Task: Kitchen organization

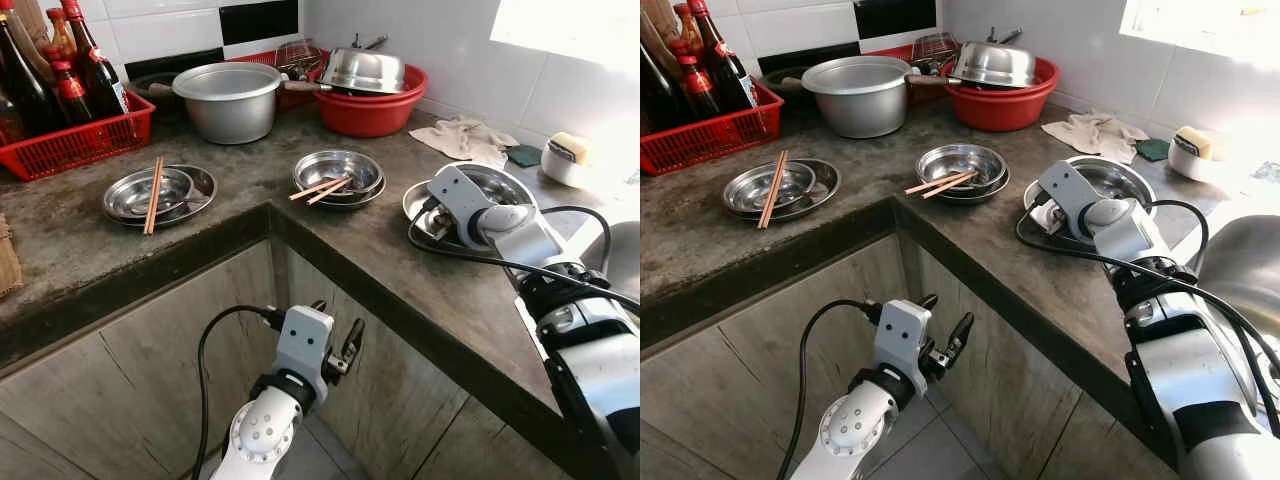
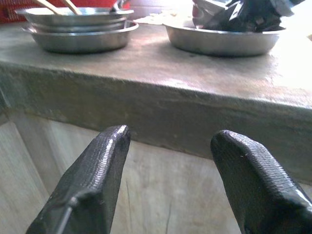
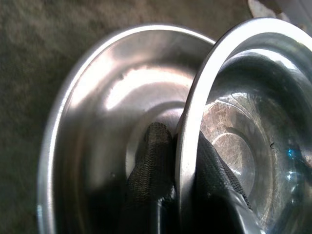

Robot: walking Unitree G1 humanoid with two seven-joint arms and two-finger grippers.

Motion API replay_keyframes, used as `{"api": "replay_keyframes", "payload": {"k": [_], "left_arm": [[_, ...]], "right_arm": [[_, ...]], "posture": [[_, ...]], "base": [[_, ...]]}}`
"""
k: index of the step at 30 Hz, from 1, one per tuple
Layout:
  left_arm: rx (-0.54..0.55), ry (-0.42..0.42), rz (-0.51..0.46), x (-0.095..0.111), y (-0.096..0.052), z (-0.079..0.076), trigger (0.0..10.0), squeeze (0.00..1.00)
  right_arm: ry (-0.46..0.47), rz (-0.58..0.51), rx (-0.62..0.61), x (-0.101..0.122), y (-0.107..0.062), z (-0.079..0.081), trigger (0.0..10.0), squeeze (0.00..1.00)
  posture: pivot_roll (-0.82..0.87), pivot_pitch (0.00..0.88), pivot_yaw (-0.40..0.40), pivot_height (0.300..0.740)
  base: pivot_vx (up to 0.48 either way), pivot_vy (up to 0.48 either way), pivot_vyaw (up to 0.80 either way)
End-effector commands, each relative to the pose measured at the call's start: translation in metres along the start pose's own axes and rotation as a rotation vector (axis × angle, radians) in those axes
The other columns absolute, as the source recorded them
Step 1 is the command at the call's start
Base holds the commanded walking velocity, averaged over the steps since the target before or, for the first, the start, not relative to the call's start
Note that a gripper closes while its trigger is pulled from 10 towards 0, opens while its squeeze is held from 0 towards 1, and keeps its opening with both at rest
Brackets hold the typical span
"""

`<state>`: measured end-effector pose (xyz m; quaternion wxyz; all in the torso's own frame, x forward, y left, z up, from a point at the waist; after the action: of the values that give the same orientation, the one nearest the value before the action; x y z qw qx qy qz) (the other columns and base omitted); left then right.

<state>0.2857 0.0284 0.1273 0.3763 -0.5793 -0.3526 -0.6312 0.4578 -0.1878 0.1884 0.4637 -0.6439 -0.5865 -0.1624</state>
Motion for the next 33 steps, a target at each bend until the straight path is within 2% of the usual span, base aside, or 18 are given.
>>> {"api": "replay_keyframes", "payload": {"k": [1,4,6,8,10,11,12,14,15,16,17,19,20,21,23,26,29,33], "left_arm": [[0.002,0.0,-0.003,0.001,0.001,0.001,10.0,0.0],[0.009,0.007,-0.003,0.0,0.002,0.005,10.0,0.0],[0.01,0.008,-0.003,0.001,0.002,0.005,10.0,0.0],[0.009,0.009,-0.005,0.001,0.003,0.005,10.0,0.0],[0.01,0.009,-0.006,0.001,0.003,0.005,10.0,0.0],[0.016,0.011,-0.009,0.002,0.003,0.007,10.0,0.0],[0.016,0.011,-0.009,0.002,0.003,0.007,10.0,0.0],[0.025,0.016,-0.02,0.004,0.004,0.008,10.0,0.0],[0.025,0.016,-0.02,0.004,0.004,0.008,10.0,0.0],[0.035,0.017,-0.032,0.007,0.004,0.011,10.0,0.0],[0.042,0.015,-0.039,0.009,0.004,0.012,10.0,0.0],[0.046,0.014,-0.043,0.011,0.005,0.013,10.0,0.0],[0.056,0.008,-0.047,0.012,0.005,0.016,10.0,0.0],[0.061,-0.005,-0.048,0.013,0.006,0.017,10.0,0.0],[0.062,-0.016,-0.053,0.014,0.006,0.017,10.0,0.0],[0.061,-0.015,-0.056,0.015,0.005,0.017,10.0,0.0],[0.06,-0.013,-0.064,0.017,0.004,0.018,10.0,0.0],[0.062,-0.009,-0.08,0.021,0.007,0.022,10.0,0.0]], "right_arm": [[0.014,-0.045,-0.02,0.01,-0.002,-0.003,0.0,0.0],[0.097,-0.183,-0.068,0.03,-0.006,-0.001,0.0,0.0],[0.126,-0.217,-0.088,0.032,-0.008,0.001,0.0,0.0],[0.171,-0.312,-0.133,0.042,-0.015,0.002,0.0,0.0],[0.192,-0.34,-0.152,0.045,-0.018,0.0,0.0,0.0],[0.253,-0.45,-0.206,0.058,-0.031,-0.004,0.0,0.0],[0.253,-0.45,-0.206,0.058,-0.031,-0.004,0.0,0.0],[0.289,-0.59,-0.261,0.073,-0.054,-0.004,0.0,0.0],[0.289,-0.59,-0.261,0.073,-0.054,-0.004,0.0,0.0],[0.332,-0.675,-0.304,0.081,-0.074,-0.004,0.0,0.0],[0.343,-0.716,-0.334,0.083,-0.084,-0.004,0.0,0.0],[0.348,-0.737,-0.353,0.083,-0.091,-0.003,0.0,0.0],[0.424,-0.768,-0.379,0.078,-0.101,0.0,0.0,0.0],[0.441,-0.778,-0.395,0.075,-0.107,0.002,0.0,0.0],[0.46,-0.791,-0.428,0.065,-0.123,0.015,0.0,0.0],[0.458,-0.792,-0.433,0.061,-0.13,0.024,0.0,0.0],[0.457,-0.749,-0.432,0.054,-0.134,0.034,0.0,0.0],[0.468,-0.737,-0.451,0.051,-0.138,0.034,0.0,0.0]], "posture": [[0.12,0.004,-0.069,0.74],[0.12,0.0,-0.063,0.74],[0.12,0.0,-0.063,0.74],[0.13,0.0,-0.062,0.74],[0.13,0.0,-0.062,0.74],[0.12,0.0,-0.055,0.74],[0.12,0.0,-0.055,0.74],[0.13,0.0,-0.055,0.74],[0.13,0.0,-0.055,0.74],[0.13,0.0,-0.053,0.74],[0.13,0.0,-0.053,0.74],[0.13,0.0,-0.051,0.74],[0.12,0.0,-0.049,0.74],[0.12,0.0,-0.045,0.74],[0.12,0.0,-0.04,0.74],[0.11,0.0,-0.032,0.74],[0.1,0.0,-0.026,0.74],[0.09,0.0,-0.019,0.74]], "base": [[0.0,0.0,0.0],[0.0,0.0,0.0],[0.0,0.0,0.0],[0.0,0.0,0.0],[0.0,0.0,0.0],[0.0,0.0,0.0],[0.0,0.0,0.0],[0.0,0.0,0.0],[0.0,0.0,0.0],[0.0,0.0,0.0],[0.0,0.0,0.0],[0.0,0.0,0.0],[0.0,0.0,0.0],[0.0,0.0,0.0],[0.0,0.0,0.0],[0.0,0.0,0.0],[0.0,0.0,0.0],[0.0,0.0,-0.31]]}}
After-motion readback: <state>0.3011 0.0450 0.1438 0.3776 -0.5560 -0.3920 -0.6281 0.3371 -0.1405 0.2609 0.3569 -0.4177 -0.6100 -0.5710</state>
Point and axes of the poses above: a point about 5 cm out from each wrist's last joint towards the gripper, its own y axis pointing out of the wrist towards the gripper, its own x axis along the axis of the wrist's last joint, z = x × y, the point moved 6 cm from there along y, pointing out of the wrist towards the gripper, and after that the axes turned 1 degree about y, right-handed, at the moved point
